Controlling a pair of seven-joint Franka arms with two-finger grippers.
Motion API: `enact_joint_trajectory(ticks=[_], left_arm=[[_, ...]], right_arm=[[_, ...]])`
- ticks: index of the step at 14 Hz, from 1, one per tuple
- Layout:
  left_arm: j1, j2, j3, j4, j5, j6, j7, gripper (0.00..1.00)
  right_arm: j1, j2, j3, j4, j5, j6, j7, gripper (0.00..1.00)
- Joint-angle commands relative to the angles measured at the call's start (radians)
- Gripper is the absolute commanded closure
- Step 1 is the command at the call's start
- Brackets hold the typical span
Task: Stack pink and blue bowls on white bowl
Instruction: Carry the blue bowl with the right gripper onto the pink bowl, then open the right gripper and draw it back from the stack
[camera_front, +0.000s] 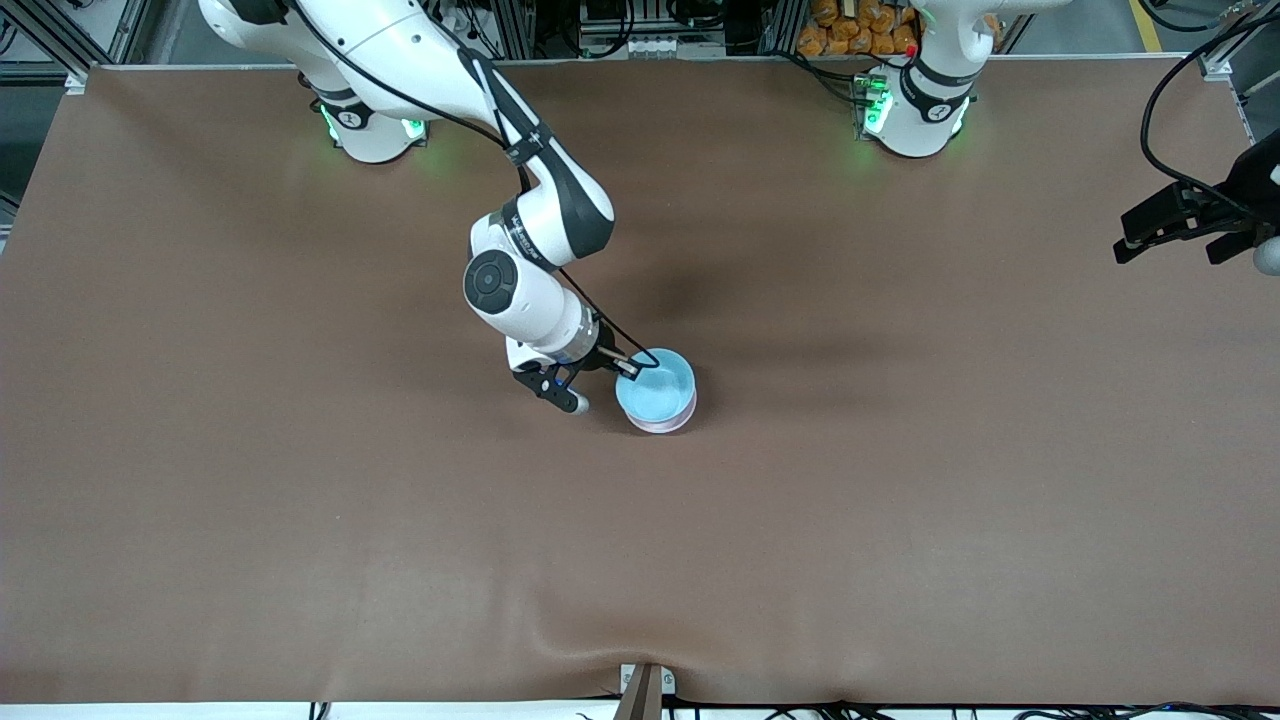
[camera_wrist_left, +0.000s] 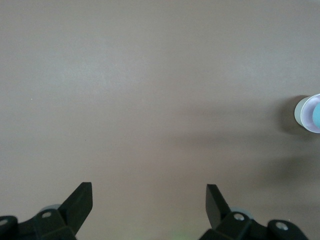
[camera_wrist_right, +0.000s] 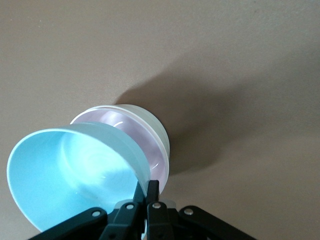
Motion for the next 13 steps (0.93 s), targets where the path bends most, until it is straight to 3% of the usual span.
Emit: enact_joint_trajectory(ticks=[1,2,3,4,7,9,13], left_arm=[[0.003,-0.009,-0.008,-0.008,-0.014,0.007,-0.008,0.00],[0.003,-0.009,-0.007,-0.004,-0.011,0.008,-0.011,0.00],[0.005,-0.009,-0.004,-0.004,-0.011,0.008,0.004,0.00],[0.011,-0.008,-0.002,-0.007,-0.011,0.008,0.012,0.00],[0.025,-0.006,-0.017,-0.007,-0.012,0.007,-0.001,0.00],[0.020,-0.003,-0.022,-0.005,-0.009,0.007,-0.014,0.00],[0.020,0.001,-0.023,-0.007,-0.008,-0.001,-0.092,0.00]], right_arm=[[0.020,0.032,-0.014,0.029,0.018,0.023,0.002,1.00],[0.015,0.032,-0.016,0.029,0.012,0.023,-0.004,0.80],[0.011,0.026,-0.019,0.029,0.004,0.020,-0.007,0.32],[0.008,0.022,-0.020,0.029,0.004,0.015,-0.005,0.00],[-0.006,-0.044,-0.054,0.021,-0.004,-0.052,-0.014,0.00],[-0.016,-0.122,-0.132,0.016,-0.014,-0.196,-0.092,0.00],[-0.074,-0.260,-0.334,-0.011,-0.016,-0.513,-0.454,0.00]])
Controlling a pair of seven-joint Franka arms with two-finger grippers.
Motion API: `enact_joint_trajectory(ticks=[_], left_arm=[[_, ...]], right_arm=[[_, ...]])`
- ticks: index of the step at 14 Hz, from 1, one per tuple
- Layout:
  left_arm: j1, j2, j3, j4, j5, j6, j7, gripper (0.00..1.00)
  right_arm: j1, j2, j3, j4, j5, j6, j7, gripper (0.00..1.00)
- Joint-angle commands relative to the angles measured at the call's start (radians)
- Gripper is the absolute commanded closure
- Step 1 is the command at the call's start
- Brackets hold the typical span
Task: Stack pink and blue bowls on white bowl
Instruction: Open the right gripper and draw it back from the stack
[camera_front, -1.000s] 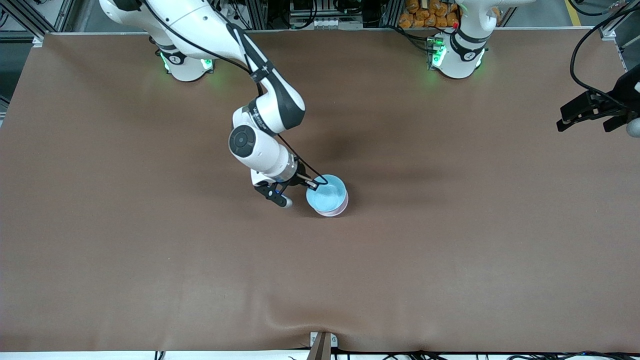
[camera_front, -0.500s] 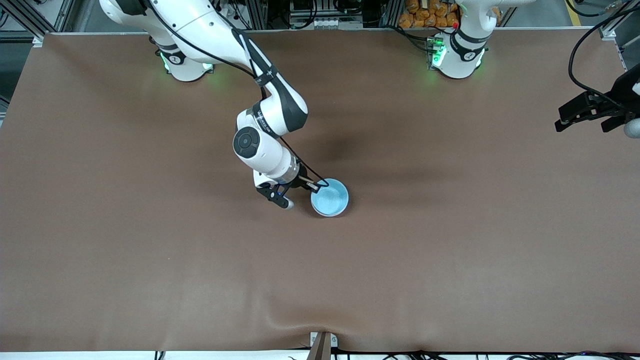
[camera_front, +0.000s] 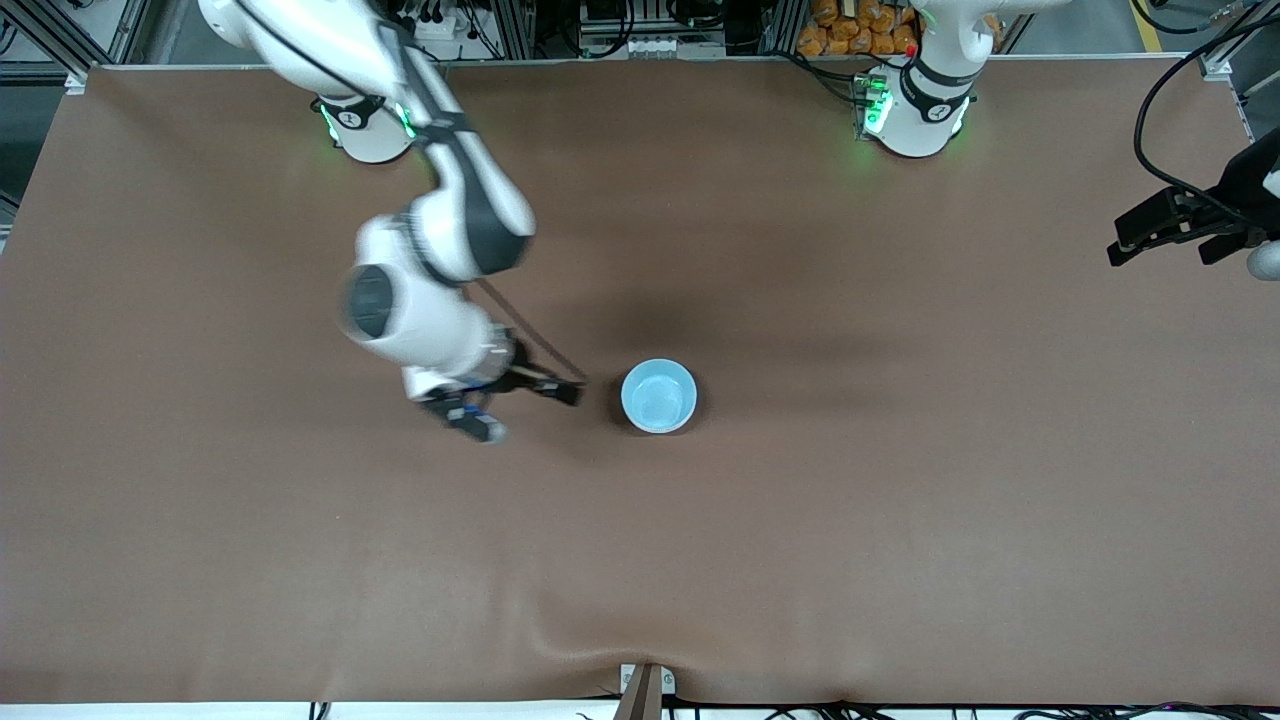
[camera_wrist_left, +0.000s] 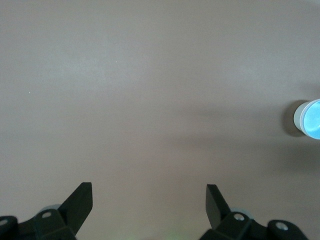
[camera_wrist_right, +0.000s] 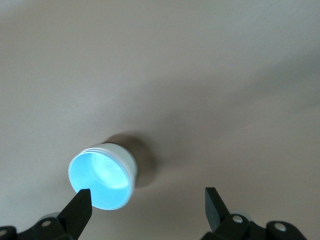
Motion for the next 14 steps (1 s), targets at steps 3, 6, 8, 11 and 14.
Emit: enact_joint_trajectory(ticks=[3,6,8,11,14], left_arm=[[0.009,-0.002,-0.006,-0.004,-0.008,-0.002,-0.046,0.00],[0.005,-0.001,-0.006,0.001,-0.006,-0.002,-0.037,0.00],[0.003,0.005,-0.006,0.004,-0.006,-0.002,-0.034,0.00],[0.006,0.007,-0.006,0.004,-0.006,-0.002,-0.032,0.00],[0.008,0.005,-0.006,0.002,-0.005,-0.002,0.003,0.00]], right_arm=[[-0.050,-0.171,-0.191,-0.052,-0.075,-0.246,-0.294,0.00],[-0.239,-0.263,-0.107,-0.049,-0.193,-0.320,-0.378,0.00],[-0.448,-0.323,0.081,-0.046,-0.308,-0.358,-0.422,0.00],[-0.591,-0.400,0.218,-0.040,-0.437,-0.445,-0.434,0.00],[-0.679,-0.443,0.251,-0.007,-0.465,-0.524,-0.572,0.00]])
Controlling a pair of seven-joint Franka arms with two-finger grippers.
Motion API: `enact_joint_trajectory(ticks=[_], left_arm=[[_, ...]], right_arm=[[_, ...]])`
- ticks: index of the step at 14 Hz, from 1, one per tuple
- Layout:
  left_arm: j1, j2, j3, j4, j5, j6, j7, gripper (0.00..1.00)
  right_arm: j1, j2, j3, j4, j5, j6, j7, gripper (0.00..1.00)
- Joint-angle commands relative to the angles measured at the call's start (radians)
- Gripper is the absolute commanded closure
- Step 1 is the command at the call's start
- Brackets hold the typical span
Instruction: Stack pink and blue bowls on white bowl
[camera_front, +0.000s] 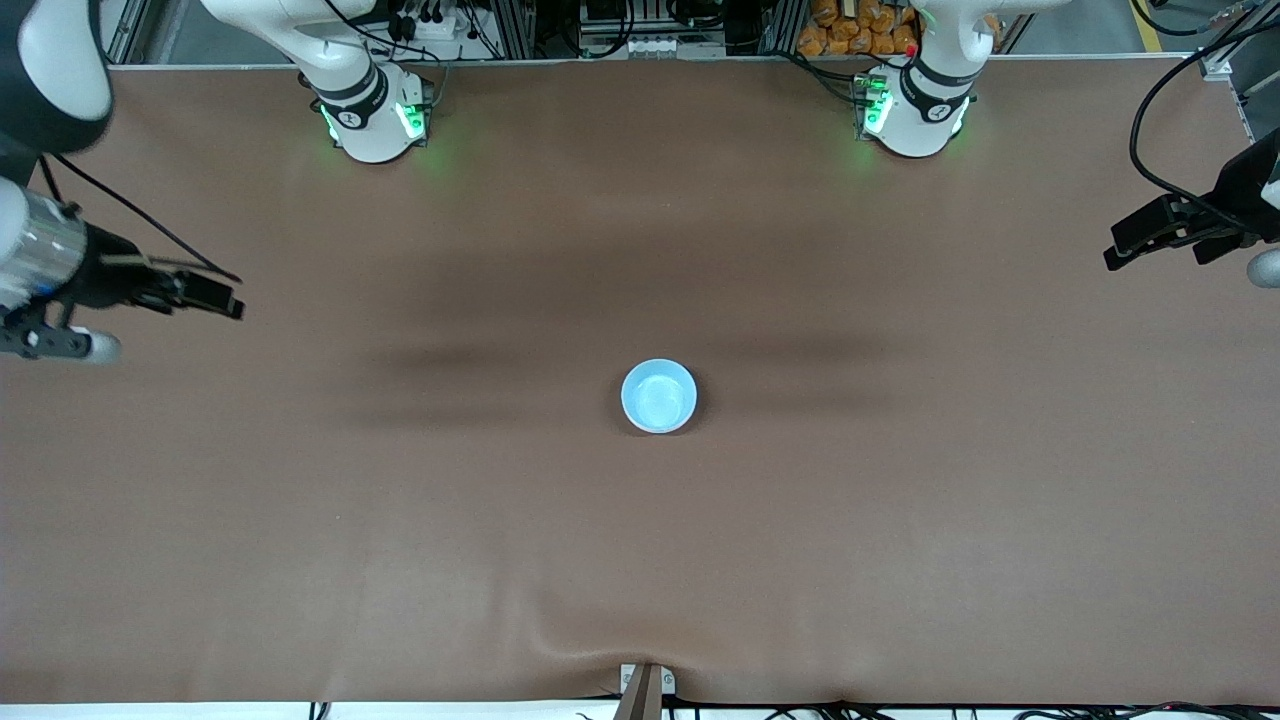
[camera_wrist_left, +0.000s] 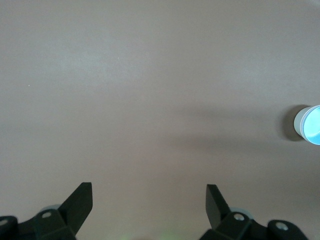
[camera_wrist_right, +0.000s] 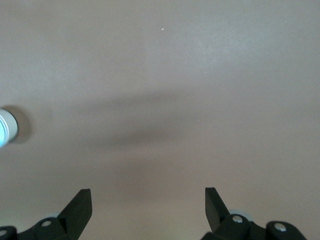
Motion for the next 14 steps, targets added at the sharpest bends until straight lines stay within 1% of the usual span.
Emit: enact_joint_trajectory(ticks=[1,3,5,14], left_arm=[[0.008,0.001,-0.005,0.005,-0.005,-0.001,0.043,0.00],[0.009,0.001,-0.004,0.004,-0.005,-0.001,0.066,0.00],[0.012,0.003,-0.005,0.004,-0.005,-0.001,0.072,0.00],[0.012,0.009,-0.004,0.005,-0.006,-0.012,0.071,0.00]], right_arm=[[-0.073,-0.043,0.034,0.034,-0.039,-0.077,-0.094,0.00],[-0.075,-0.038,0.033,0.100,-0.084,-0.145,-0.103,0.00],[-0.076,-0.038,0.031,0.107,-0.086,-0.160,-0.105,0.00],[-0.070,-0.037,0.027,0.124,-0.091,-0.153,-0.105,0.00]])
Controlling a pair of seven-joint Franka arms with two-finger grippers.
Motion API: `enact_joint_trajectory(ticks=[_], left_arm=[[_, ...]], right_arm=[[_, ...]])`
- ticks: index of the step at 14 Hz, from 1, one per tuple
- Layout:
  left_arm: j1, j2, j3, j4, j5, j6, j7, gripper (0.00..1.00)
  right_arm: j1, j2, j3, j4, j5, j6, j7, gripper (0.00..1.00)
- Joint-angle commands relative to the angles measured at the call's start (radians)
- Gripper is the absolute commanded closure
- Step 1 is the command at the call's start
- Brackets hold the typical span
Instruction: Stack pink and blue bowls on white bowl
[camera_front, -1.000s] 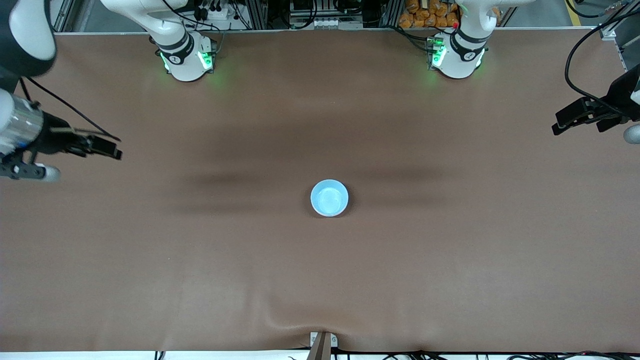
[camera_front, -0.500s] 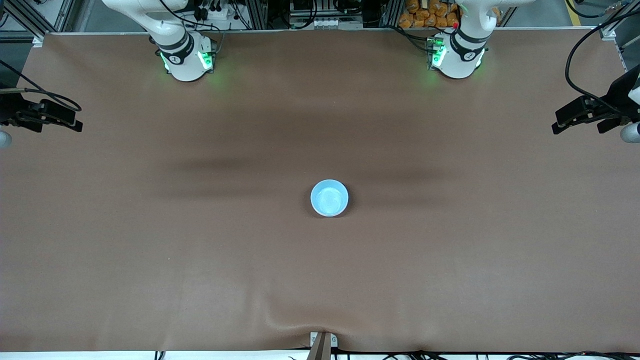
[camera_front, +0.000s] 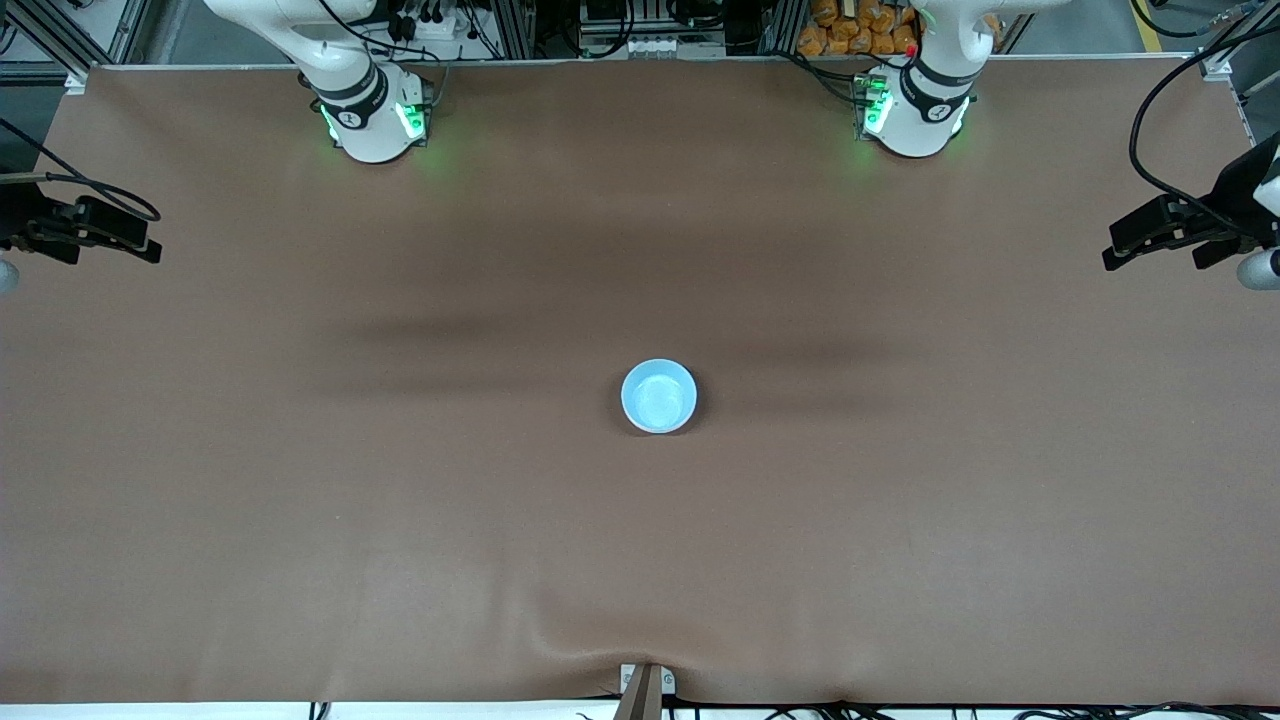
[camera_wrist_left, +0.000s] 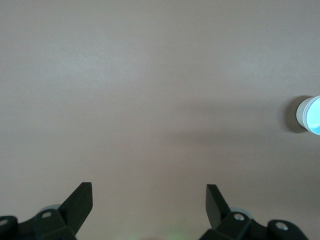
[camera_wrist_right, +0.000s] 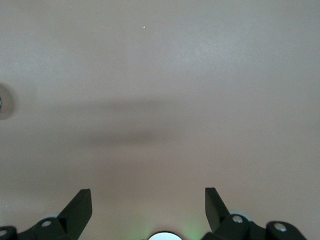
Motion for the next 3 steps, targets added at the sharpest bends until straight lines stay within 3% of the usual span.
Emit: enact_joint_trajectory(ticks=[1,3], left_arm=[[0.008,0.000,-0.004,0.006,-0.006,-0.011,0.016,0.00],[0.005,0.000,-0.004,0.005,-0.006,-0.017,0.011,0.00]], right_arm=[[-0.014,0.005,0.012,0.022,-0.023,-0.006,-0.012,0.00],[-0.014,0.007,0.012,0.020,-0.023,-0.003,-0.010,0.00]])
